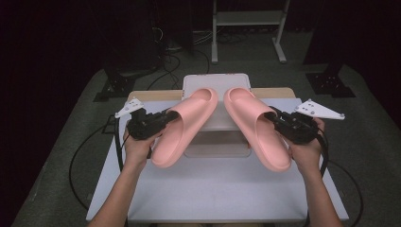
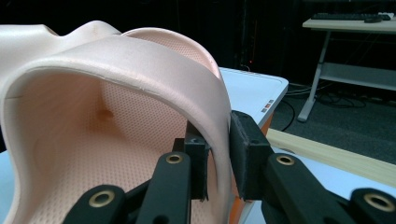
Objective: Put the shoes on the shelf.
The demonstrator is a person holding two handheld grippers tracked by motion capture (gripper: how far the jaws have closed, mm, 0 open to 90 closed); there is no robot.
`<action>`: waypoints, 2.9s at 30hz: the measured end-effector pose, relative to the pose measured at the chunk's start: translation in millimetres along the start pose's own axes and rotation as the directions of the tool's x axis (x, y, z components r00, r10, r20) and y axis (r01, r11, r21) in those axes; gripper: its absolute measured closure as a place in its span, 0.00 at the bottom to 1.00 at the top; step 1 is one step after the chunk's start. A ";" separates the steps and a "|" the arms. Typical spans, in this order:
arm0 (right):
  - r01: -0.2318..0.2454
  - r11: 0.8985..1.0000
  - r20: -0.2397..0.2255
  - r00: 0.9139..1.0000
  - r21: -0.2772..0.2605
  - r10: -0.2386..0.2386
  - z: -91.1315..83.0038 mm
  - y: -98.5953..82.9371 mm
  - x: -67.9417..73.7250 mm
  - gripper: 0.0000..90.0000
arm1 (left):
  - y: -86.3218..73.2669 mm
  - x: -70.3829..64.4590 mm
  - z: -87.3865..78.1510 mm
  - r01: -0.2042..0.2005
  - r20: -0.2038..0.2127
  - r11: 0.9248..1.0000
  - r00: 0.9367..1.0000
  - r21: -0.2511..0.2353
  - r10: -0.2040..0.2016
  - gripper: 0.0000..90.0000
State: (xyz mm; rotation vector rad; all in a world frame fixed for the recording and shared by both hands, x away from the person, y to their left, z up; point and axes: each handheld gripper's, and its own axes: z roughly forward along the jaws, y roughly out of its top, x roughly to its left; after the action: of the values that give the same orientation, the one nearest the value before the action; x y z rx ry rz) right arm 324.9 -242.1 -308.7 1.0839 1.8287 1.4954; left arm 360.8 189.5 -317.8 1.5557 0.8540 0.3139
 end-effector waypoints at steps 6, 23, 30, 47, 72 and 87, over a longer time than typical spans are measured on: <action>-0.004 1.000 0.014 1.000 0.003 0.004 8.0 2.6 -4.8 0.85 | 5.2 3.3 7.1 0.008 -0.013 1.000 1.000 -0.005 -0.008 0.83; -0.038 0.999 0.048 0.998 0.013 0.038 28.1 12.1 -15.0 0.85 | 19.2 14.4 31.3 0.019 -0.072 1.000 0.997 0.021 -0.018 0.83; -0.044 0.999 0.061 0.997 0.022 0.043 35.0 11.7 -18.5 0.85 | 22.0 20.0 39.7 0.023 -0.091 0.999 0.996 0.049 -0.019 0.83; -0.047 0.998 0.084 0.996 0.053 0.042 53.2 19.2 -20.4 0.85 | 31.0 21.1 58.5 0.020 -0.119 0.997 0.993 0.077 -0.011 0.82; -0.086 0.992 0.134 0.988 0.090 0.074 75.6 33.7 -22.7 0.84 | 41.5 28.4 73.2 0.060 -0.162 0.995 0.986 0.078 -0.046 0.77; -0.126 0.987 0.138 0.984 0.098 0.112 87.0 35.1 -22.2 0.82 | 44.5 28.6 83.0 0.075 -0.176 0.995 0.982 0.071 -0.061 0.75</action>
State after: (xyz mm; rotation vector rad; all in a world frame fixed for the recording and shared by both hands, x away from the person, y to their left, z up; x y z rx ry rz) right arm 415.8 -212.0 -297.7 1.3318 1.7960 1.3695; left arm 448.9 149.5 -299.7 1.5831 1.0639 0.3746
